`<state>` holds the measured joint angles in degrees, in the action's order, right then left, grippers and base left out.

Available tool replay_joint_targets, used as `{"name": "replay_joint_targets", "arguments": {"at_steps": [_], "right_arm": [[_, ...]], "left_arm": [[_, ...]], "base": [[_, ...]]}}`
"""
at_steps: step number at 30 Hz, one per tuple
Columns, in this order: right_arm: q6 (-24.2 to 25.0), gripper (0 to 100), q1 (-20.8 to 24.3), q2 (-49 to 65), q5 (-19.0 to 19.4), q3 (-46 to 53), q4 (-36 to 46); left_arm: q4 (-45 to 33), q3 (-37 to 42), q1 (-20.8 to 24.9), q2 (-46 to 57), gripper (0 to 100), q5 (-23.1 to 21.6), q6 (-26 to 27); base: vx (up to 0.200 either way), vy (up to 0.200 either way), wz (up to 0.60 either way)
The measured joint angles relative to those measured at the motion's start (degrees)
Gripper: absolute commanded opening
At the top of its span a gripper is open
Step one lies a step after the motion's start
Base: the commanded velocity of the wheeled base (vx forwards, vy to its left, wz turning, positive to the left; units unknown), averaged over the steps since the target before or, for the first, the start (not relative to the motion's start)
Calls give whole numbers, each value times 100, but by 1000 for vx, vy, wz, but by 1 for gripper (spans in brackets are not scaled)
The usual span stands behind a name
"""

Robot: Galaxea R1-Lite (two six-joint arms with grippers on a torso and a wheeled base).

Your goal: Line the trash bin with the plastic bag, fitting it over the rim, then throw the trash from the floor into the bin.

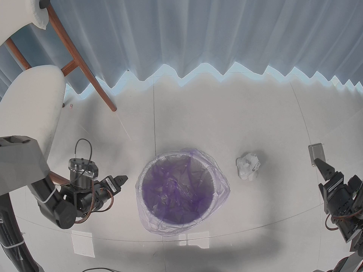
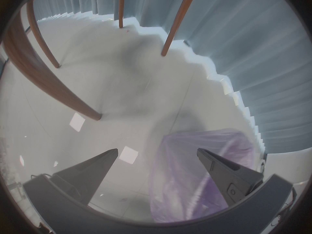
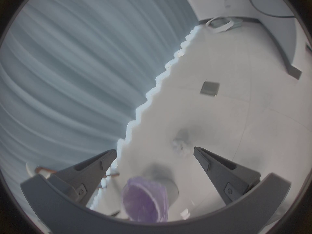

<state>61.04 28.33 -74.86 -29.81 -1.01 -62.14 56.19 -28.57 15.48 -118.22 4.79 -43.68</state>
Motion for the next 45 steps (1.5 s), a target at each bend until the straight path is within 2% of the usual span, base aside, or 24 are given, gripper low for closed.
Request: {"name": "replay_joint_targets", "arguments": {"at_steps": [5, 7, 10, 18, 24, 32, 39, 45], "right_arm": [[-402, 100, 27, -239, 1574, 0, 22], [-549, 100, 27, -444, 1914, -55, 26], [-703, 100, 2, -925, 2206, -295, -29], [-1237, 100, -133, -2601, 2578, -1215, -566], [-1763, 100, -267, -3832, 2795, -1877, -1179], [-2228, 100, -356, -4923, 2981, -2608, -1365], [-2316, 100, -332, -5375, 2996, -3121, -1346], [-2305, 100, -227, -5521, 2996, -3176, -1385]], "left_arm": [[1306, 824, 77, 677, 100, -15, -6], [1974, 1108, 91, 872, 100, -6, -5], [2670, 1557, 105, 1139, 100, 10, 68], [3118, 2395, 89, 2002, 100, 35, 444], [3213, 2634, -18, 2806, 100, 32, 807], [3238, 2748, -333, 3333, 100, 56, 1108], [3238, 2756, -440, 3438, 100, 278, 1178], [3239, 2756, -300, 3440, 100, 339, 1189]], "base": [[0, 0, 0], [0, 0, 0], [0, 0, 0], [0, 0, 0], [0, 0, 0], [0, 0, 0], [0, 0, 0], [0, 0, 0]]}}
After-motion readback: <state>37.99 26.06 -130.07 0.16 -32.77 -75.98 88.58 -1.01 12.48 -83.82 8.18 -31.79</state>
